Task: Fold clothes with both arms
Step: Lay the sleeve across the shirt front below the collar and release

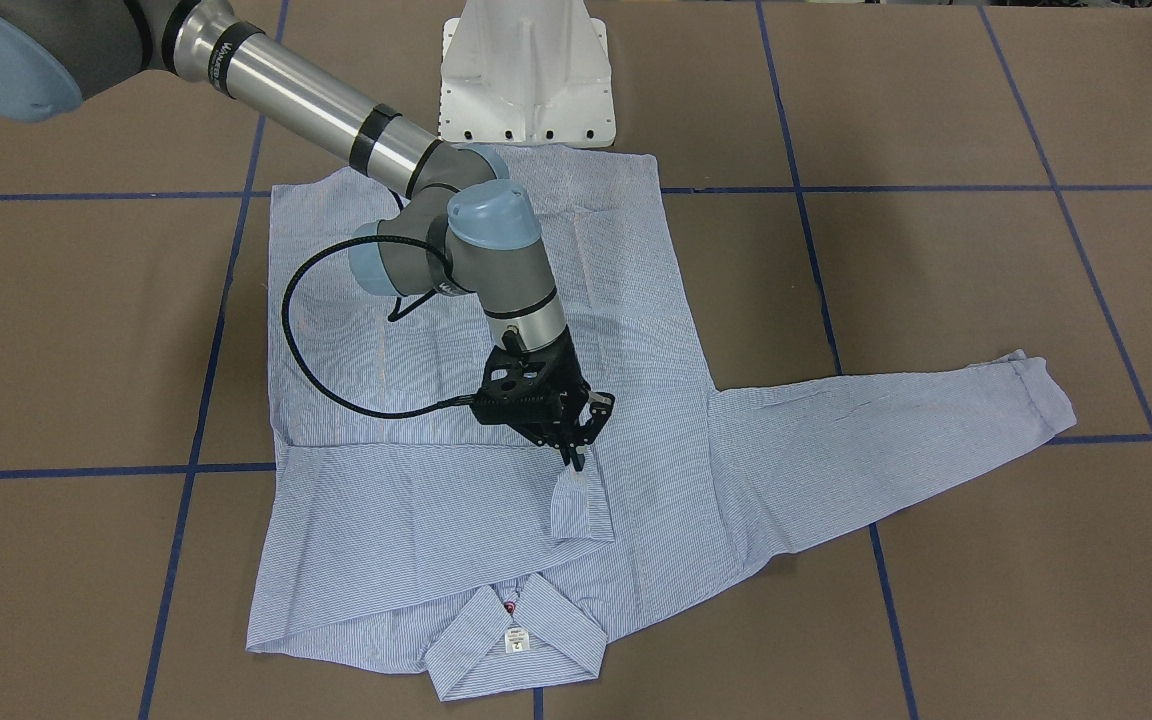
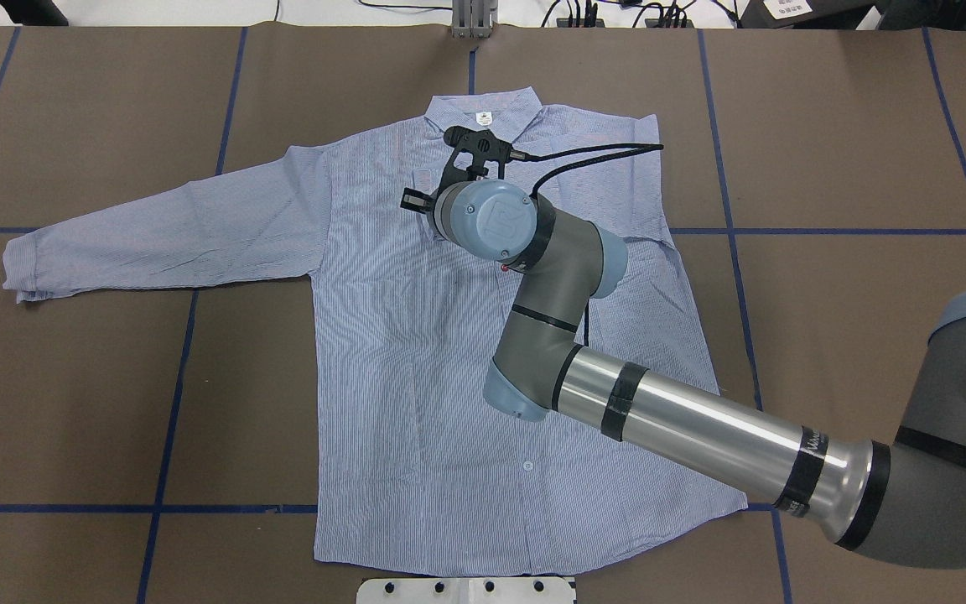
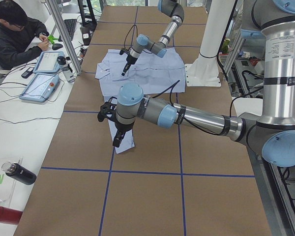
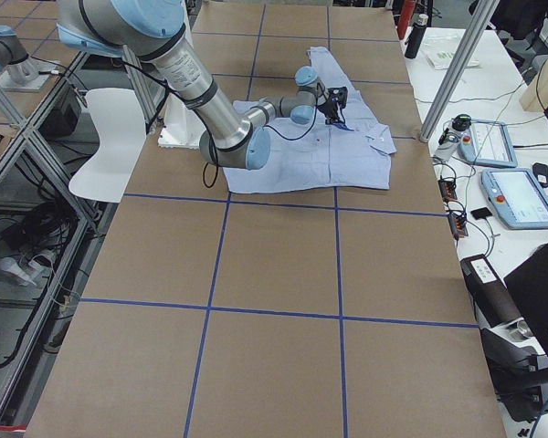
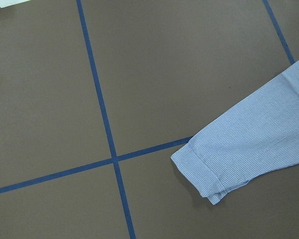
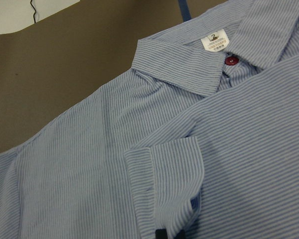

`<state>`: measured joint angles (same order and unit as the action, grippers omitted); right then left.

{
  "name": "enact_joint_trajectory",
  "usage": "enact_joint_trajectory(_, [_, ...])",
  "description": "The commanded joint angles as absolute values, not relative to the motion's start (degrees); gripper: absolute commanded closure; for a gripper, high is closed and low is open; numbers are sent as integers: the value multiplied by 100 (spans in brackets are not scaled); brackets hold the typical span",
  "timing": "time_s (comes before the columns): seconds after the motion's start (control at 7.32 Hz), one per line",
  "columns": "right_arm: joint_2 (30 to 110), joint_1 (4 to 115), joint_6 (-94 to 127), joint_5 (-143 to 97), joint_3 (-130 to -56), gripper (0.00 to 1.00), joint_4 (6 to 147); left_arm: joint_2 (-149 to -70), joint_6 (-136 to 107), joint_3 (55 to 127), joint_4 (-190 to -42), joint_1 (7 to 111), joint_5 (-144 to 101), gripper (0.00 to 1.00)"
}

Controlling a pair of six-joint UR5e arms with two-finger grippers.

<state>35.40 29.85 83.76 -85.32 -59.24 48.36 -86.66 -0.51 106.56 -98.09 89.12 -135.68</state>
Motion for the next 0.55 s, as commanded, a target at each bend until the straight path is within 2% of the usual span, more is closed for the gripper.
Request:
enact_joint_trajectory(0.0, [3376,2971,8071,-8508,-5924,98,5026,-8666,-35,10644,-9809,8912,-13562,0])
enact_joint_trajectory(0.14, [3262,2918,7616,-8430,-5924,86,5280,-8666,-26,10626,-9809,8912,-13562,0])
enact_joint_trajectory(0.41, [3008,2708,7444,-8036,-5776,17,5344,-8666,-9,10565,-9817,8912,-13562,0])
